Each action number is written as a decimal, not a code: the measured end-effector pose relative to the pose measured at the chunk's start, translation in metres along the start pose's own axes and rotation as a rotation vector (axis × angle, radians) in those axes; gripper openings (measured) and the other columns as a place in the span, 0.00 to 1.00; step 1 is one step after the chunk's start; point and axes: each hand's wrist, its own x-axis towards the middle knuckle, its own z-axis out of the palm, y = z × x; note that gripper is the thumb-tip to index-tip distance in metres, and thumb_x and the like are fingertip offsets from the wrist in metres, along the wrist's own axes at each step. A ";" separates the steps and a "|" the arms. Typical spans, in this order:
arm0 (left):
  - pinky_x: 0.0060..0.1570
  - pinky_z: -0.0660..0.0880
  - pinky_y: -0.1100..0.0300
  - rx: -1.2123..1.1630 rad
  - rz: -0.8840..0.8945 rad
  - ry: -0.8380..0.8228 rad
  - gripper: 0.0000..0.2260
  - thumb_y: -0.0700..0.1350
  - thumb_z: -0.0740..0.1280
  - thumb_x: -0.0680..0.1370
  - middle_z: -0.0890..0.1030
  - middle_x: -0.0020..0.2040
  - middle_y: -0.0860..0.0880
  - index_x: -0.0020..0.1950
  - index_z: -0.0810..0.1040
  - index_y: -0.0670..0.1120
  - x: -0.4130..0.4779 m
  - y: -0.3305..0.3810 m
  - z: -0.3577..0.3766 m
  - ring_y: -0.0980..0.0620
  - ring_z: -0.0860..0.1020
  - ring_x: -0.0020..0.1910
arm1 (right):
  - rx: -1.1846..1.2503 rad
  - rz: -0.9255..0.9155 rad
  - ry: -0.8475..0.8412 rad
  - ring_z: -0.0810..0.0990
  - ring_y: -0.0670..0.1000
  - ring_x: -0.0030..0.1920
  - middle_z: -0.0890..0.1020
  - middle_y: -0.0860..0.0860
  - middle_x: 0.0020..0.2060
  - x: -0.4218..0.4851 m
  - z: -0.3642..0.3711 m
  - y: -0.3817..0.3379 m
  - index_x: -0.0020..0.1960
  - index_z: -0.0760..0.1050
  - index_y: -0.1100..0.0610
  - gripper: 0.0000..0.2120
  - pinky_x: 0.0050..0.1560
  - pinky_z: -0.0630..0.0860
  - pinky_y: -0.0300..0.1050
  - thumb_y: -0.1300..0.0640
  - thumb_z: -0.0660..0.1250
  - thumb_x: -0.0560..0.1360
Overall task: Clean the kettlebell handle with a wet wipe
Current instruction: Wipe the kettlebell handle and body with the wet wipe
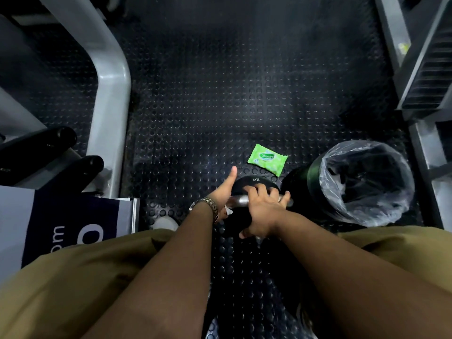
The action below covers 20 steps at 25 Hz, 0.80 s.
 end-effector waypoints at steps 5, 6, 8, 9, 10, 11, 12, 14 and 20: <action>0.68 0.74 0.50 0.074 -0.076 -0.285 0.57 0.87 0.55 0.61 0.85 0.57 0.43 0.64 0.81 0.38 -0.041 0.029 -0.022 0.43 0.83 0.57 | -0.037 0.028 -0.080 0.58 0.65 0.74 0.60 0.53 0.72 0.001 -0.009 -0.003 0.74 0.58 0.49 0.53 0.72 0.46 0.80 0.35 0.82 0.59; 0.70 0.72 0.50 0.104 -0.094 -0.314 0.60 0.87 0.54 0.60 0.84 0.60 0.42 0.65 0.81 0.36 -0.046 0.035 -0.026 0.42 0.82 0.61 | -0.046 0.033 -0.087 0.58 0.65 0.74 0.59 0.54 0.72 0.002 -0.010 -0.005 0.73 0.58 0.49 0.52 0.72 0.47 0.80 0.36 0.82 0.59; 0.70 0.72 0.50 0.122 -0.099 -0.306 0.58 0.87 0.52 0.62 0.85 0.59 0.44 0.66 0.80 0.38 -0.048 0.037 -0.023 0.43 0.82 0.61 | -0.053 0.037 -0.078 0.59 0.65 0.74 0.59 0.55 0.72 0.002 -0.010 -0.008 0.72 0.59 0.50 0.51 0.72 0.47 0.80 0.37 0.82 0.60; 0.68 0.73 0.50 0.099 -0.075 -0.273 0.54 0.86 0.53 0.64 0.85 0.58 0.45 0.65 0.81 0.41 -0.047 0.033 -0.017 0.44 0.83 0.58 | -0.053 0.039 -0.068 0.59 0.65 0.74 0.59 0.55 0.73 0.002 -0.009 -0.007 0.72 0.59 0.50 0.50 0.71 0.47 0.80 0.37 0.82 0.60; 0.67 0.75 0.48 0.067 -0.038 -0.212 0.50 0.85 0.54 0.65 0.85 0.59 0.45 0.64 0.82 0.44 -0.039 0.025 -0.012 0.44 0.83 0.59 | -0.048 0.041 -0.058 0.59 0.65 0.74 0.59 0.55 0.73 0.003 -0.008 -0.007 0.72 0.59 0.50 0.50 0.72 0.47 0.80 0.37 0.82 0.60; 0.69 0.74 0.45 0.021 -0.003 -0.155 0.48 0.84 0.57 0.66 0.85 0.61 0.44 0.64 0.83 0.46 -0.034 0.017 -0.006 0.42 0.82 0.62 | -0.041 0.039 -0.048 0.58 0.65 0.74 0.59 0.54 0.73 0.003 -0.006 -0.006 0.72 0.58 0.50 0.50 0.72 0.47 0.80 0.37 0.81 0.61; 0.71 0.72 0.43 -0.001 0.015 -0.076 0.47 0.84 0.59 0.64 0.83 0.64 0.43 0.64 0.83 0.47 -0.026 0.008 0.000 0.41 0.80 0.66 | -0.037 0.037 -0.036 0.58 0.65 0.74 0.59 0.54 0.73 0.003 -0.005 -0.006 0.73 0.58 0.50 0.50 0.72 0.46 0.80 0.37 0.81 0.62; 0.73 0.69 0.41 -0.014 0.016 0.037 0.47 0.85 0.61 0.61 0.81 0.68 0.42 0.62 0.82 0.49 -0.013 -0.002 0.008 0.39 0.77 0.69 | -0.025 0.036 -0.027 0.57 0.65 0.74 0.58 0.53 0.73 0.003 -0.004 -0.005 0.74 0.57 0.50 0.50 0.73 0.45 0.79 0.36 0.80 0.62; 0.66 0.73 0.52 0.166 -0.041 -0.264 0.51 0.85 0.52 0.65 0.85 0.58 0.45 0.61 0.84 0.44 -0.043 0.029 -0.021 0.46 0.82 0.57 | -0.002 0.017 -0.031 0.56 0.64 0.74 0.59 0.52 0.71 0.004 -0.005 -0.004 0.72 0.59 0.50 0.49 0.72 0.43 0.80 0.31 0.77 0.61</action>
